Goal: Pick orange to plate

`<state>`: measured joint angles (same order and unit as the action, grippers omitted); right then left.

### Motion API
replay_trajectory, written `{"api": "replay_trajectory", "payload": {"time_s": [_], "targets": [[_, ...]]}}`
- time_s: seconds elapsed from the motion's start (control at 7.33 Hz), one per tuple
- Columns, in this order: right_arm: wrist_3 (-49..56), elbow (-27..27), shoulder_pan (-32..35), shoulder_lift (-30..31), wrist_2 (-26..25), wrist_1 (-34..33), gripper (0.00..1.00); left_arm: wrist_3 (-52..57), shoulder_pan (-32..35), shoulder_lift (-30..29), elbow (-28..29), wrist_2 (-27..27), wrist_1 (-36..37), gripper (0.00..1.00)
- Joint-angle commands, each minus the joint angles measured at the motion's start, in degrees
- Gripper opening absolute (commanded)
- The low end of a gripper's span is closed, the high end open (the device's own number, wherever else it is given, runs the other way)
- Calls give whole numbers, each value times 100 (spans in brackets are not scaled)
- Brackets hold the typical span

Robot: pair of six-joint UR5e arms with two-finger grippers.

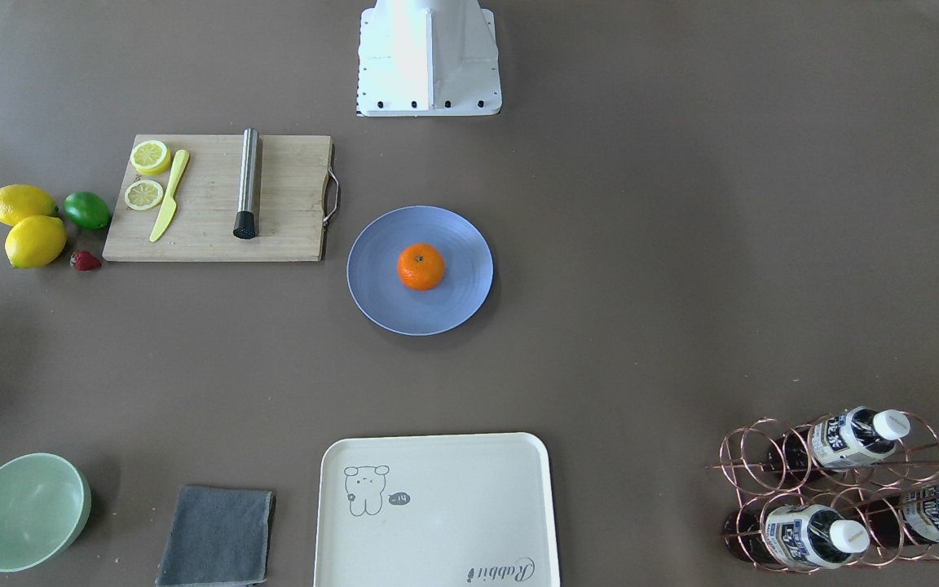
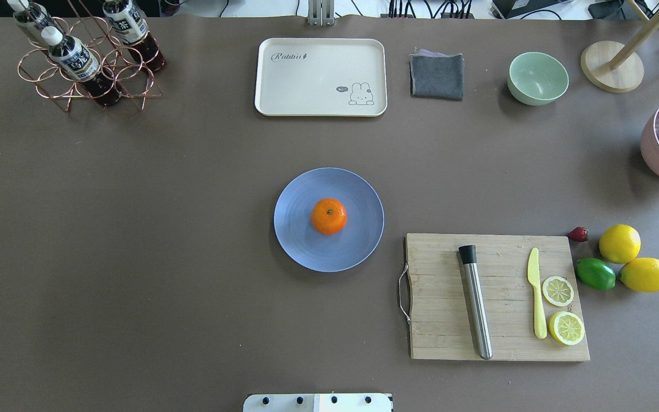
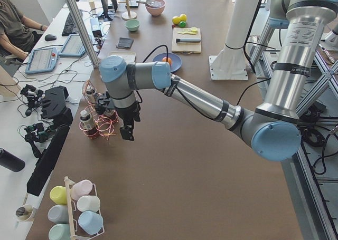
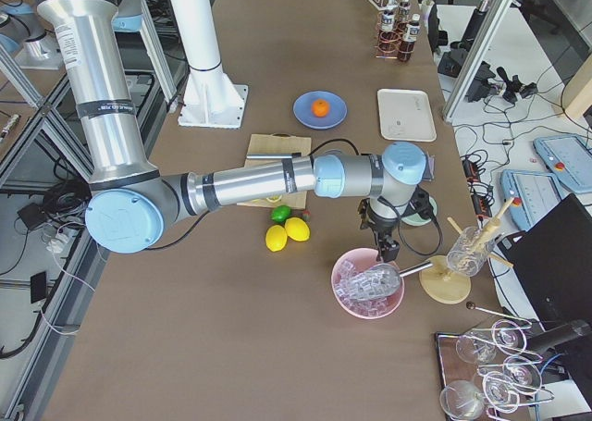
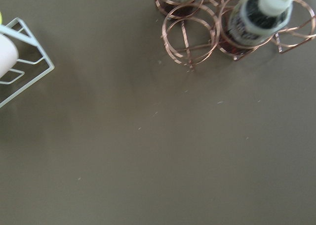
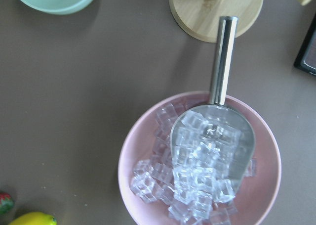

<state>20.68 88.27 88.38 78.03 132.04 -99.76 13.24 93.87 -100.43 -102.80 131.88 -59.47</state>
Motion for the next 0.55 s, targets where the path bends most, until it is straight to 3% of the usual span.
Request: {"api": "replay_trajectory", "payload": {"time_s": [0.0,0.41], "targets": [[401,-240,362,186,-47,0,100,48,123,514,-48,171,-710,97],[419,-231,487,230,-47,0,100,39,114,980,243,163,-1628,97]]}}
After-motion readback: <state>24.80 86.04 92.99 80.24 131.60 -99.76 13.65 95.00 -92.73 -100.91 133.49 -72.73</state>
